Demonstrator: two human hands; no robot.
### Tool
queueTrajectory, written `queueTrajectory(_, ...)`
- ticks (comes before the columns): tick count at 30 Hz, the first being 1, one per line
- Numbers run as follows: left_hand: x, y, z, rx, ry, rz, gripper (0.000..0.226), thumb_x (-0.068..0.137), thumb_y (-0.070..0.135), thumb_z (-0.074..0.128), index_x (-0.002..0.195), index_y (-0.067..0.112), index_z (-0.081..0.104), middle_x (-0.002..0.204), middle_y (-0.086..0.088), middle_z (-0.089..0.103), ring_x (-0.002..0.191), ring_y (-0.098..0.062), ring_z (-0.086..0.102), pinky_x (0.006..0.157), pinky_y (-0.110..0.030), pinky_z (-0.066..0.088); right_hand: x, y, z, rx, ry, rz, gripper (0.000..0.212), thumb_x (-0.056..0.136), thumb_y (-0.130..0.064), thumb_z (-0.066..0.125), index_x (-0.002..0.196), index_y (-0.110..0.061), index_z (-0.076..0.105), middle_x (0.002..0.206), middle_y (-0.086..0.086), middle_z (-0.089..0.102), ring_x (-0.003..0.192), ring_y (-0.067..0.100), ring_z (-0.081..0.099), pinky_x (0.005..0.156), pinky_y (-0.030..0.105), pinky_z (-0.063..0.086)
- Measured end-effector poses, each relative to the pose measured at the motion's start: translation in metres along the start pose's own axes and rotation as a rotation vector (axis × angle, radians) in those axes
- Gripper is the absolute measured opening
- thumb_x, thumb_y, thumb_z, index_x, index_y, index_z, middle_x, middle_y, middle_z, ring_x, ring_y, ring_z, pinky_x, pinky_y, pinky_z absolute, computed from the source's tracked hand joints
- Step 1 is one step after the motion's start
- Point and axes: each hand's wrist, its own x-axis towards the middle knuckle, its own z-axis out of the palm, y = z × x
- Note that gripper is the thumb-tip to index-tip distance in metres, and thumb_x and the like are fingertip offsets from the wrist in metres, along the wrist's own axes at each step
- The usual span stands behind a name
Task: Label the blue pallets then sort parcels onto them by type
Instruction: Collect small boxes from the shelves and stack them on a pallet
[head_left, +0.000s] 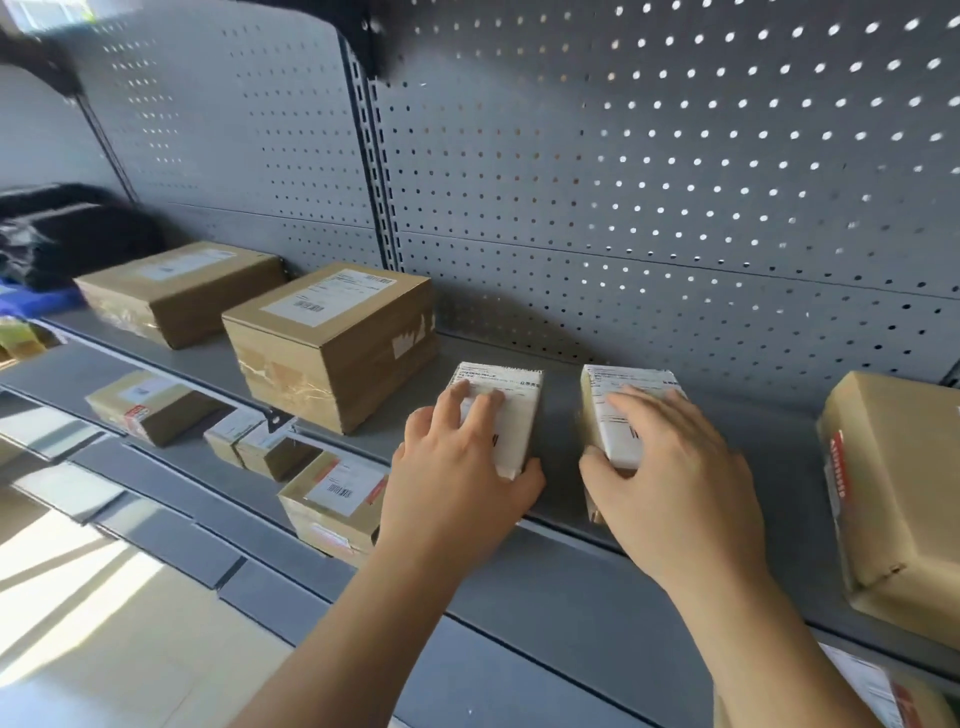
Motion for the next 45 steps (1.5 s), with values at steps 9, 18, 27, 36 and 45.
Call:
queueTrajectory(9,-0.066,-0.114,-0.071,-0.007,0.075,-0.174,0.073,0.082,0.076,0.047,0.146,0.045,0.030,0.162,0.011,0.028,0.143,-0.030,0.032,0.110,-0.052,0.042,-0.044,-0.130,0.023,0.085,-0.050,-0.172,0.054,0.080,-0.036,0.069,0.133,-0.025,0.064,0.142,-0.010,0.059,0.141,0.016,0.044,0.101,0.045,0.046)
queueTrajectory(18,-0.169,-0.263,-0.144,0.055,0.232,-0.401,0.062,0.079,0.073,0.048,0.132,0.041,0.043,0.149,0.007,0.045,0.125,-0.031,0.048,0.095,-0.046,0.049,-0.123,-0.289,0.079,0.188,-0.197,-0.374,0.055,0.084,-0.043,0.065,0.136,-0.025,0.061,0.144,-0.008,0.058,0.142,0.020,0.041,0.107,0.050,0.040)
queueTrajectory(27,-0.253,-0.394,-0.215,0.153,0.357,-0.696,0.058,0.079,0.071,0.051,0.129,0.041,0.044,0.150,0.006,0.045,0.127,-0.033,0.047,0.099,-0.045,0.048,-0.171,-0.444,0.138,0.301,-0.292,-0.690,0.053,0.083,-0.044,0.056,0.132,-0.026,0.062,0.140,-0.008,0.061,0.139,0.024,0.046,0.101,0.052,0.043)
queueTrajectory(36,-0.263,-0.500,-0.242,0.224,0.357,-0.899,0.062,0.082,0.066,0.056,0.135,0.037,0.046,0.156,0.001,0.039,0.133,-0.034,0.040,0.105,-0.041,0.038,-0.174,-0.561,0.222,0.383,-0.445,-0.830,0.057,0.082,-0.046,0.053,0.135,-0.029,0.061,0.146,-0.012,0.056,0.144,0.019,0.039,0.108,0.046,0.037)
queueTrajectory(45,-0.195,-0.623,-0.267,0.258,0.395,-1.055,0.065,0.081,0.063,0.057,0.139,0.037,0.042,0.159,0.002,0.034,0.136,-0.031,0.036,0.104,-0.043,0.039,-0.102,-0.684,0.326,0.455,-0.570,-0.938,0.056,0.084,-0.046,0.056,0.137,-0.030,0.058,0.146,-0.012,0.055,0.145,0.017,0.038,0.111,0.046,0.036)
